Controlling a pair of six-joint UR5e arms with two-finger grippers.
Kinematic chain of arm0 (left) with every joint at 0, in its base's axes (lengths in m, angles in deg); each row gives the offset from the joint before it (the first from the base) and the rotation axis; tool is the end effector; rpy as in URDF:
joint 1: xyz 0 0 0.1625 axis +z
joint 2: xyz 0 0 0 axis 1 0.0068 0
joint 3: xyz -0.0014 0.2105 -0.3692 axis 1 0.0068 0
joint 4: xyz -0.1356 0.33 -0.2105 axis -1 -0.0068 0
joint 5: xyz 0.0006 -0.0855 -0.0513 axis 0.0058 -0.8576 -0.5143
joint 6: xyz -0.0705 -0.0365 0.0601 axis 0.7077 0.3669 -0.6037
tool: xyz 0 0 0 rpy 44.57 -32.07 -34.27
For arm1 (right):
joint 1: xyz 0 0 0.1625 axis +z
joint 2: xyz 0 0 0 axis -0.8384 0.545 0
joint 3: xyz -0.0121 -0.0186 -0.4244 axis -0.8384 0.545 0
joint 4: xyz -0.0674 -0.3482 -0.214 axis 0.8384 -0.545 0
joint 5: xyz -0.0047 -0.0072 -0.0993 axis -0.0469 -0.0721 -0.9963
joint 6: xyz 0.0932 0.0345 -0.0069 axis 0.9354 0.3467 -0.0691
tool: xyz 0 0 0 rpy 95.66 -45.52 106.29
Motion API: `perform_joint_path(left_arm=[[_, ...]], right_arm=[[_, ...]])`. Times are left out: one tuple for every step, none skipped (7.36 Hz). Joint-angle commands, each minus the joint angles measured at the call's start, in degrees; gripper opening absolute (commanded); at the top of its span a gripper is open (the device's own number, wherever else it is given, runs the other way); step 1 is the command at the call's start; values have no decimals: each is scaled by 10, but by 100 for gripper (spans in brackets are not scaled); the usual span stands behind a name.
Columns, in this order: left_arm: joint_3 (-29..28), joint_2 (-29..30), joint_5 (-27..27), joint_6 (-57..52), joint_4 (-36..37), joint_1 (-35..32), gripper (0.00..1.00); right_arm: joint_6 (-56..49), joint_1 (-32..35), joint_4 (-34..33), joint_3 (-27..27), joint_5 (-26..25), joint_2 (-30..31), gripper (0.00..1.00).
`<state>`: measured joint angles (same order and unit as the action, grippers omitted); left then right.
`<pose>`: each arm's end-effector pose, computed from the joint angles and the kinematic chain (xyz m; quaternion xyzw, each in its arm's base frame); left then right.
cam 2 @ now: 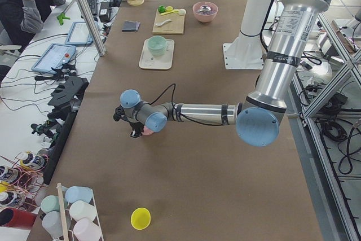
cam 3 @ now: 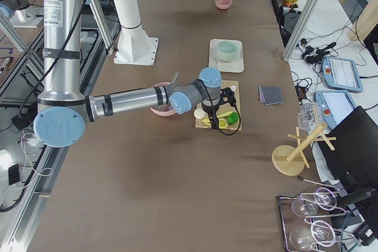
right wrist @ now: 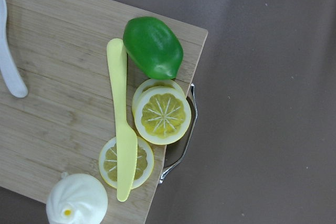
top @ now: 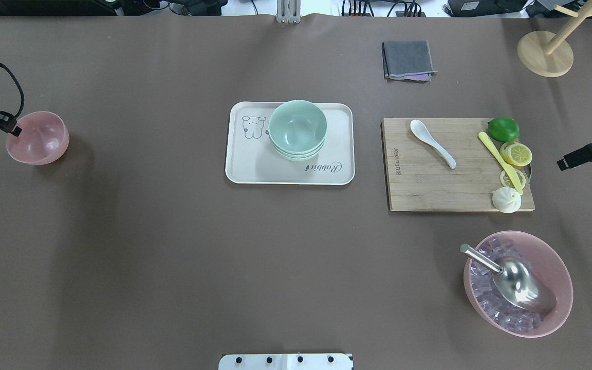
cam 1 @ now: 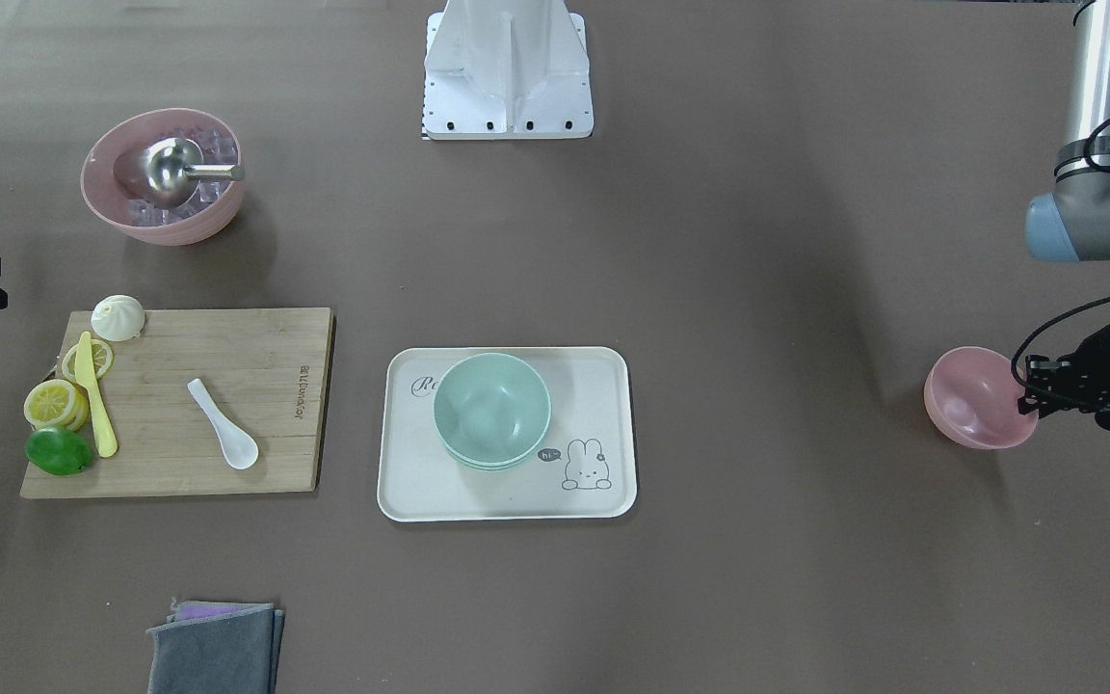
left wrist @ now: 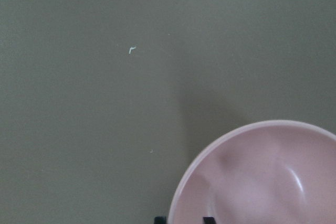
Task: Stack pink bowl on green and place spoon
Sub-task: 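Lift the pink bowl with the left gripper and carry it over the green bowls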
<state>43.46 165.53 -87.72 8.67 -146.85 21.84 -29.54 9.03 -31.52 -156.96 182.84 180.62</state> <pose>0.1753 -0.6037 0.6170 0.0861 0.4042 0.1273 0.9017 -0.1333 -0.4715 0.5396 0.1064 -0.3919 -0.1260 0.9051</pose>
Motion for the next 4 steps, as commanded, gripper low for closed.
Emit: perform_joint_path(left_arm=[[8, 2, -3, 29, -3, 0, 0], [18, 8, -17, 53, 0, 0, 0], [38, 14, -45, 93, 3, 0, 0], [74, 21, -51, 162, 5, 0, 0]], right_arm=[[0, 0, 0, -1, 0, 0, 100], [0, 0, 0, 0, 0, 0, 100], [0, 0, 0, -1, 1, 0, 100], [0, 0, 0, -1, 1, 0, 100]])
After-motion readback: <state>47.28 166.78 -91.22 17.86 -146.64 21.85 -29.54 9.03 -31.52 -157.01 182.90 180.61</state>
